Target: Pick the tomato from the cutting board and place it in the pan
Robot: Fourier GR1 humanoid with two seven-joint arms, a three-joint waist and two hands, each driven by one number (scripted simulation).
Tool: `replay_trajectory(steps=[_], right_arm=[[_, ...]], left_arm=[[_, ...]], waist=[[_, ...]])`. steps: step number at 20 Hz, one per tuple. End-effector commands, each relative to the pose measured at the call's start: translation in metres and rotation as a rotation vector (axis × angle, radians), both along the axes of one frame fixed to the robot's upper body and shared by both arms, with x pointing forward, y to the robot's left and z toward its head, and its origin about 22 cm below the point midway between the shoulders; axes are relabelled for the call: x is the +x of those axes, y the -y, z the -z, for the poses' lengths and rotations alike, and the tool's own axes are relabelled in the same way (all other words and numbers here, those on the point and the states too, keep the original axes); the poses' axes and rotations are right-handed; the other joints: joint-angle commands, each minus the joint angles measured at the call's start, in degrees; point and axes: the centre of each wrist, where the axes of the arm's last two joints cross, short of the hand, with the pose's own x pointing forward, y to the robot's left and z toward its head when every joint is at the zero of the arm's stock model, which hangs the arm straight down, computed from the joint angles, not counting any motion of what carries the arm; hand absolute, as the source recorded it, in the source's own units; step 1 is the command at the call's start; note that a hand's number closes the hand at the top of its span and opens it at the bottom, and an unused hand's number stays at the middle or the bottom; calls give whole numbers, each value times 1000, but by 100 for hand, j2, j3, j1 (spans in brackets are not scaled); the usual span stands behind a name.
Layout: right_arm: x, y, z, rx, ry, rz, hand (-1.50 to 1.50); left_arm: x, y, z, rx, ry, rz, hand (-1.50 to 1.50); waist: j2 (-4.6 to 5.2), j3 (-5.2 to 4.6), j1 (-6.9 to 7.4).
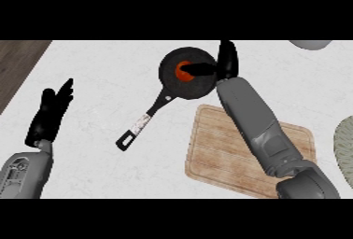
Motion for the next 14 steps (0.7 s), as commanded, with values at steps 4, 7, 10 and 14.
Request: replay_trajectory(steps=[4, 7, 10, 14], right_arm=[[8, 44, -3, 87, 22, 92, -150], [-3, 71, 24, 116, 44, 83, -150], [-3, 106, 24, 124, 22, 67, -150], [3, 126, 4, 104, 0, 8, -150]], left_arm=[[-15, -26, 9, -3, -25, -77, 0], [-29, -37, 6, 10, -40, -91, 0], [-30, -43, 20, -3, -39, -119, 0], [-32, -31, 12, -9, -35, -125, 0]], waist=[[-105, -5, -426], [-178, -2, -563], [-201, -9, -685], [-259, -11, -778]])
